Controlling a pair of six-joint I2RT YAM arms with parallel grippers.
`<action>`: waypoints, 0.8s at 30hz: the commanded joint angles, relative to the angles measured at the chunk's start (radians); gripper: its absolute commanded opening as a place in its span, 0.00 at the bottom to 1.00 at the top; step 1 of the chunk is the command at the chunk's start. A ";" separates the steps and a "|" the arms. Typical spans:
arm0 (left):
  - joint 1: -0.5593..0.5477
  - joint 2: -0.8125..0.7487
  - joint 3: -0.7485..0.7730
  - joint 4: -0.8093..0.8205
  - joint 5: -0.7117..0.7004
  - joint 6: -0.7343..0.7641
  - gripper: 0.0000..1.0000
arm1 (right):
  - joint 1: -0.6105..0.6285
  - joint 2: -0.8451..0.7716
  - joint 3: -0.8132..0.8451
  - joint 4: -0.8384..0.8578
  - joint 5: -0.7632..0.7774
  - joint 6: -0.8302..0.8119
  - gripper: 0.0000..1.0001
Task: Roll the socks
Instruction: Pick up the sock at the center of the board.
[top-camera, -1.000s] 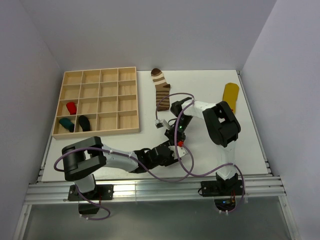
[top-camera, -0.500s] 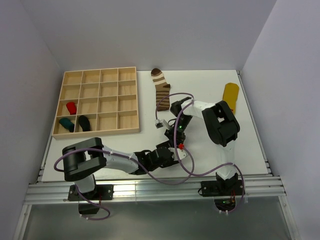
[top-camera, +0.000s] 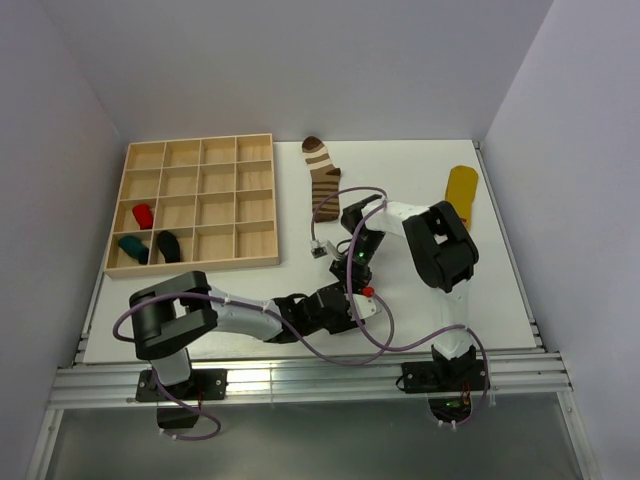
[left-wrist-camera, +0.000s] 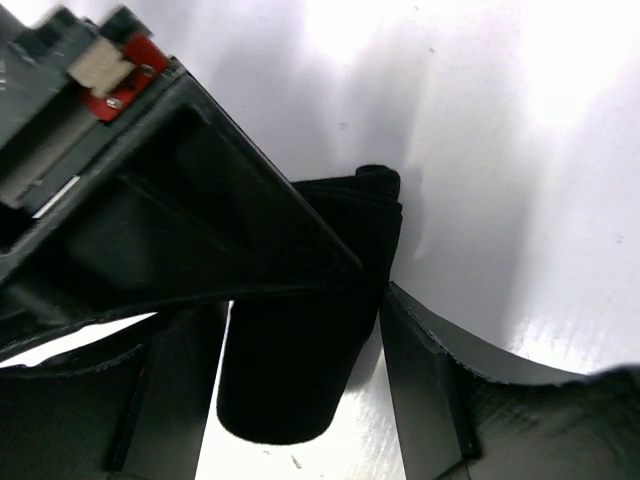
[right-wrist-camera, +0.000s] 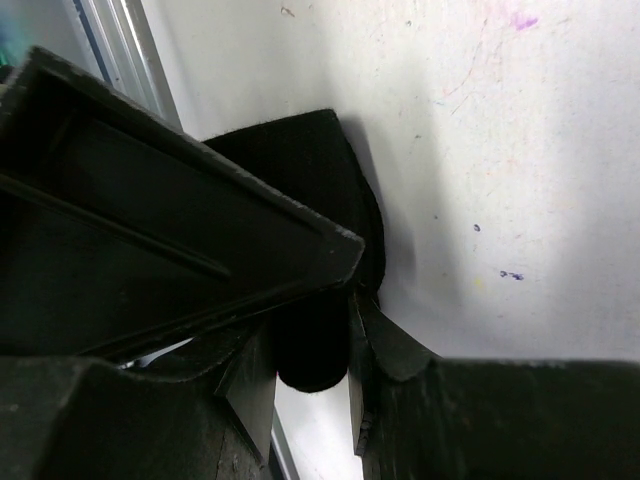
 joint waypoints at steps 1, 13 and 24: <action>0.012 0.020 0.046 -0.048 0.091 -0.017 0.66 | 0.004 0.061 -0.028 0.049 0.150 -0.040 0.08; 0.020 0.053 0.046 -0.125 0.168 -0.103 0.42 | 0.004 0.068 -0.024 0.043 0.137 -0.043 0.09; 0.021 0.070 0.048 -0.159 0.205 -0.170 0.00 | -0.023 0.005 0.001 0.020 0.094 -0.046 0.38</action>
